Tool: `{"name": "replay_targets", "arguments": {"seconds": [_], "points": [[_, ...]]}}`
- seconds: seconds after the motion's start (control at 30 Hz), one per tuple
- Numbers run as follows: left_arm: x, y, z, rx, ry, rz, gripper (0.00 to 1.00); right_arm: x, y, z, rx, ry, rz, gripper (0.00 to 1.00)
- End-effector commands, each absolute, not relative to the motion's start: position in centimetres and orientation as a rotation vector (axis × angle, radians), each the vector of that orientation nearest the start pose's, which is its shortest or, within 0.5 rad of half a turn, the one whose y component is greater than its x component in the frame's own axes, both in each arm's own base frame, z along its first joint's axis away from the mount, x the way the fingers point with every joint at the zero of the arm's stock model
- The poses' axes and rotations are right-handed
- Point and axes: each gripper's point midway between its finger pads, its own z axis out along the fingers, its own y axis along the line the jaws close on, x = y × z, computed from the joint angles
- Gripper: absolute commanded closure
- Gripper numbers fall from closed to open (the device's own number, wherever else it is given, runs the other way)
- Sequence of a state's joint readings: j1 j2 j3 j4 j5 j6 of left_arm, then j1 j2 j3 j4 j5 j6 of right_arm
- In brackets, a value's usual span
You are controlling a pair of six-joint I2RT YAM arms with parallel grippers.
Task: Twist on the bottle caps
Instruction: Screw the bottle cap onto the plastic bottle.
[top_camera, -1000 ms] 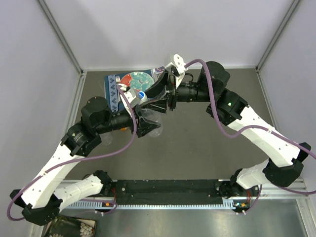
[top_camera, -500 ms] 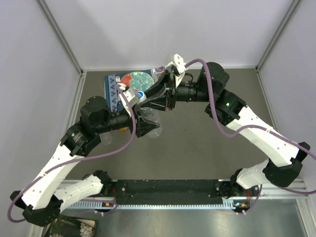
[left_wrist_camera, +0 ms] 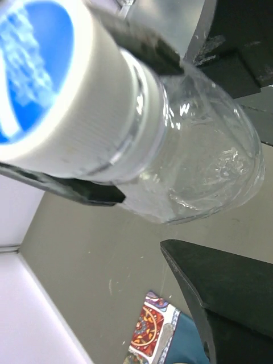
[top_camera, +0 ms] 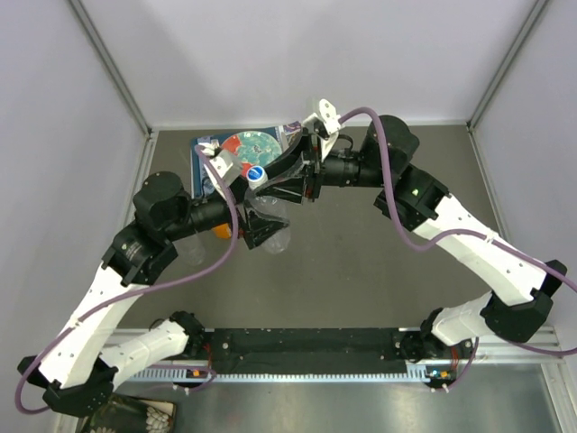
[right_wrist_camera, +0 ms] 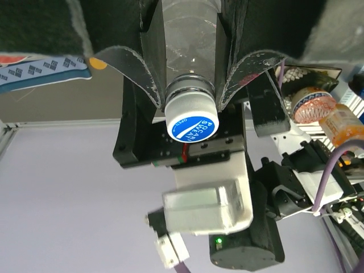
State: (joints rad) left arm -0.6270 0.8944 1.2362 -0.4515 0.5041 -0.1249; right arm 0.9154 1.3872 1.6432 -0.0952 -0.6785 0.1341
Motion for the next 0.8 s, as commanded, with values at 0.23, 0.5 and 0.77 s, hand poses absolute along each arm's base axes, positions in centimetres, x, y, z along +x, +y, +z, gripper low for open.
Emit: {"name": "replay_targets", "arguments": {"seconds": [0.23, 0.5, 0.77], "points": [[16.5, -22.7, 44.1, 0.809, 1.367, -0.963, 0.02, 14.8, 37.6, 48.9, -1.121, 1.135, 1.339, 1.00], [14.7, -22.0, 38.9, 0.954, 1.382, -0.926, 0.02, 16.0, 36.6, 51.5, -1.052, 1.114, 1.354, 1.00], [14.3, -23.5, 37.0, 1.039, 1.265, -0.978, 0.02, 15.9, 36.4, 53.8, -0.962, 1.075, 1.440, 1.00]]}}
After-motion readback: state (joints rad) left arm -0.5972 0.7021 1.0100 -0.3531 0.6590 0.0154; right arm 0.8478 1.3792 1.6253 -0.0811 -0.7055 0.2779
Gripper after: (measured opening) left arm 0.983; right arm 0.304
